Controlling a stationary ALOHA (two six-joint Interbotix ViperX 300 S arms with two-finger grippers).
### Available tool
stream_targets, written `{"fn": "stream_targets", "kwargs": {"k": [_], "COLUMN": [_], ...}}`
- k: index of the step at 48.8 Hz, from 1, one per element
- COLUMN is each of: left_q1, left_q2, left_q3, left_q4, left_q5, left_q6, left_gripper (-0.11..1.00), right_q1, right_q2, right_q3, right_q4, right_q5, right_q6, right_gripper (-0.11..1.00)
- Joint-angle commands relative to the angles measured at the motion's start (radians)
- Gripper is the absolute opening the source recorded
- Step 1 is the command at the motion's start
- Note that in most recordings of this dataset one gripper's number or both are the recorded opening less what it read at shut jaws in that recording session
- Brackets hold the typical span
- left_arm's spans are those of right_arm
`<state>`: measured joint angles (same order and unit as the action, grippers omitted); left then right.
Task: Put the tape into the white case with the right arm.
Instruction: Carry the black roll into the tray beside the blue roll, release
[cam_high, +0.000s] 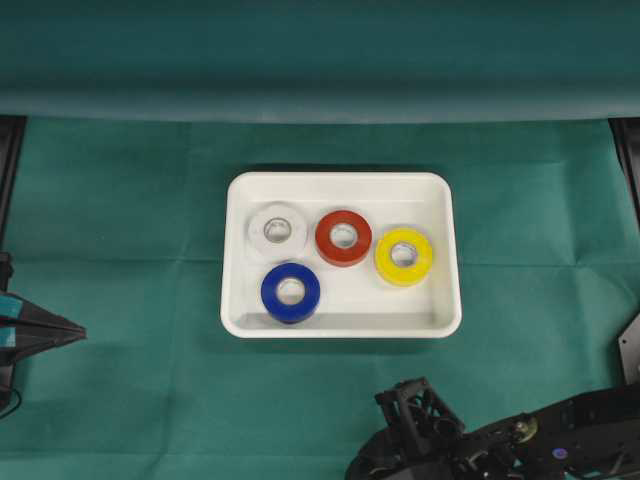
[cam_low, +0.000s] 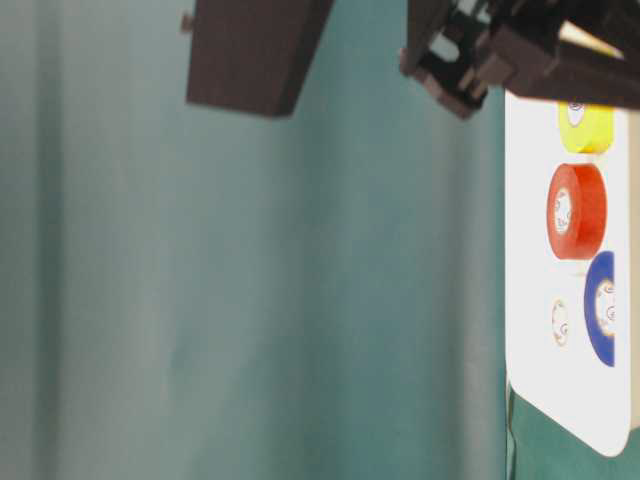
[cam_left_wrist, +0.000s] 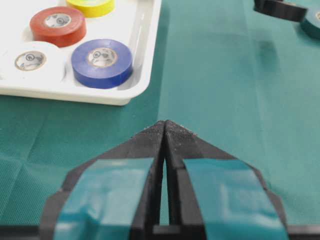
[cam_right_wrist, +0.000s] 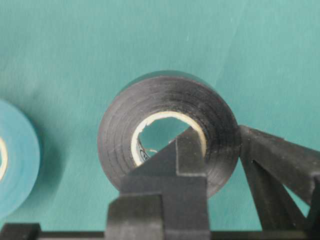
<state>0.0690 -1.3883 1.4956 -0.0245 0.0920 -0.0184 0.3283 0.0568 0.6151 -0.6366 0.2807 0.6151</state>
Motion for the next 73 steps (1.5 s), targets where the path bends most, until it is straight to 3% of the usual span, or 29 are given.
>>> {"fn": "stream_targets", "kwargs": {"k": [1, 18, 41, 51, 73], "left_q1": [0.003, 0.003, 0.003, 0.003, 0.003], "left_q2": [0.009, 0.009, 0.009, 0.009, 0.009], "left_q3": [-0.014, -0.014, -0.014, -0.014, -0.015], "left_q4": [-0.002, 0.0, -0.002, -0.002, -0.002], "left_q5": [-0.006, -0.006, -0.006, -0.006, -0.006], "left_q6": [0.0, 0.0, 0.0, 0.0, 0.0], "left_gripper": [0.0, 0.0, 0.0, 0.0, 0.0], "right_q1": [-0.009, -0.186, -0.456, -0.499, -0.508], "right_q2": [-0.011, -0.041, -0.046, -0.046, -0.041], "right_q3": [-0.029, -0.028, -0.032, -0.031, -0.015], "right_q4": [-0.008, -0.025, -0.166, -0.183, -0.183], "right_q5": [0.006, 0.034, -0.04, -0.08, -0.069], "right_q6": [-0.002, -0.005, -0.008, -0.006, -0.003], "right_gripper": [0.0, 0.0, 0.0, 0.0, 0.0]}}
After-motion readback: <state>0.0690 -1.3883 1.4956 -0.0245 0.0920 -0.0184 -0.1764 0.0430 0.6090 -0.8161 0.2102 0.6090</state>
